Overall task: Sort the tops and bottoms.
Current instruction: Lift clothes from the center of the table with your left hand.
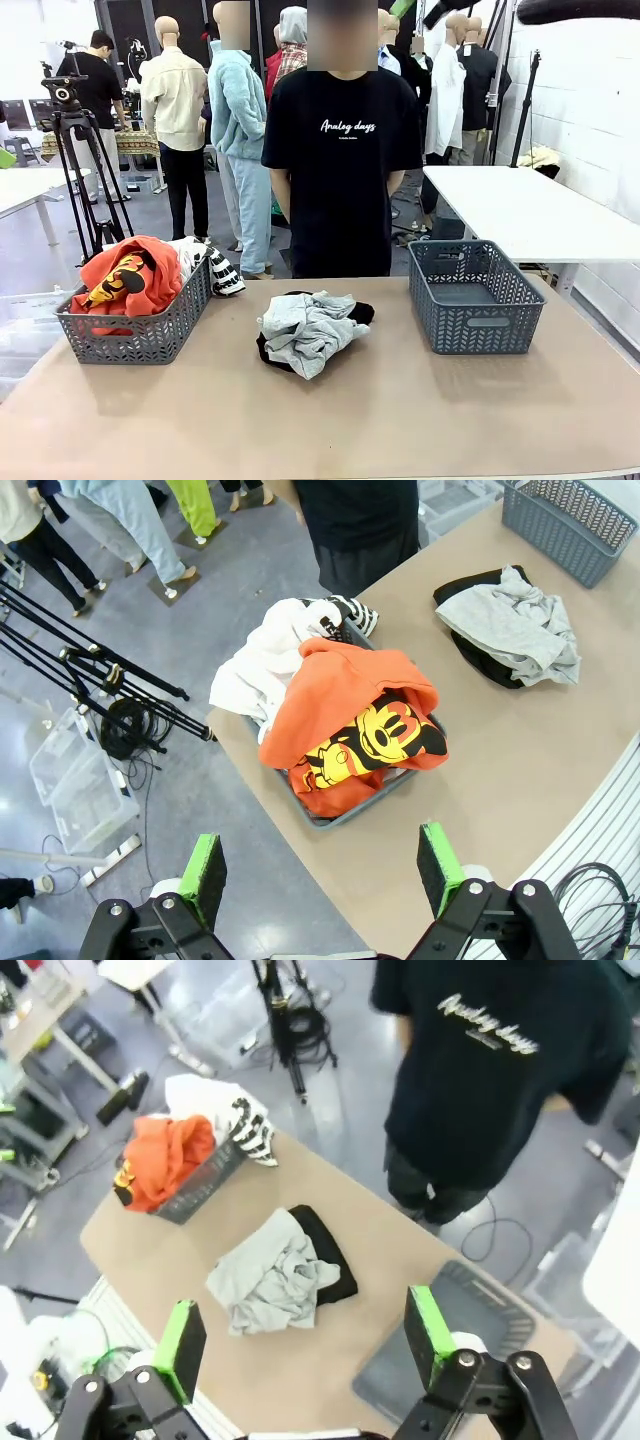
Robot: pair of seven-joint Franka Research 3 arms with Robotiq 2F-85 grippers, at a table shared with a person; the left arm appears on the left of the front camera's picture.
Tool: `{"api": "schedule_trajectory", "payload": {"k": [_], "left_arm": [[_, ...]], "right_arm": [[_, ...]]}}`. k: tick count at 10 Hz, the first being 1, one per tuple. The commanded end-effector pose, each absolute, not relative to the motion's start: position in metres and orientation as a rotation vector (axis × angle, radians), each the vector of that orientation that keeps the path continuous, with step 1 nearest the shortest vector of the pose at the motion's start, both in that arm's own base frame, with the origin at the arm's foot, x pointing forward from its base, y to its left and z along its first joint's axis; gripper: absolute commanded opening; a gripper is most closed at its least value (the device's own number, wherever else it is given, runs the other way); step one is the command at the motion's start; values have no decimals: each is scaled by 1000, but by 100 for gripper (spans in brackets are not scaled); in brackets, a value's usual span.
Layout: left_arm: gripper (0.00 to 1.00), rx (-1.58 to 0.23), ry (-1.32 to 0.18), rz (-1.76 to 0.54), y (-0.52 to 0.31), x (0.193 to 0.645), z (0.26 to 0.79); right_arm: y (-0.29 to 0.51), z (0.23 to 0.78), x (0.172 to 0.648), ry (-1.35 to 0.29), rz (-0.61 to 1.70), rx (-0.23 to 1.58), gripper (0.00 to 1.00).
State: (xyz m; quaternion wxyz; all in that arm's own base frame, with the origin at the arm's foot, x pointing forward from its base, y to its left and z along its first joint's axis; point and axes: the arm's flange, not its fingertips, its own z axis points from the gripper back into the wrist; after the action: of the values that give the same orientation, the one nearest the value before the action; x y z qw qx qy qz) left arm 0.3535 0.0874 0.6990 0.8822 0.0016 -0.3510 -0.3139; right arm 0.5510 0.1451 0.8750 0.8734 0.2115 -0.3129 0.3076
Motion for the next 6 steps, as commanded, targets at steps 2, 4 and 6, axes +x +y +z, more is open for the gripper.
{"api": "schedule_trajectory", "payload": {"k": [2, 4, 6], "left_arm": [[100, 19, -723, -648, 87, 354, 699], [100, 19, -723, -648, 87, 354, 699], [100, 19, -723, -648, 87, 354, 699]], "right_arm": [[90, 663, 358, -504, 719, 434, 100], [132, 884, 538, -640, 645, 439, 100], [132, 884, 538, -640, 645, 439, 100]]}}
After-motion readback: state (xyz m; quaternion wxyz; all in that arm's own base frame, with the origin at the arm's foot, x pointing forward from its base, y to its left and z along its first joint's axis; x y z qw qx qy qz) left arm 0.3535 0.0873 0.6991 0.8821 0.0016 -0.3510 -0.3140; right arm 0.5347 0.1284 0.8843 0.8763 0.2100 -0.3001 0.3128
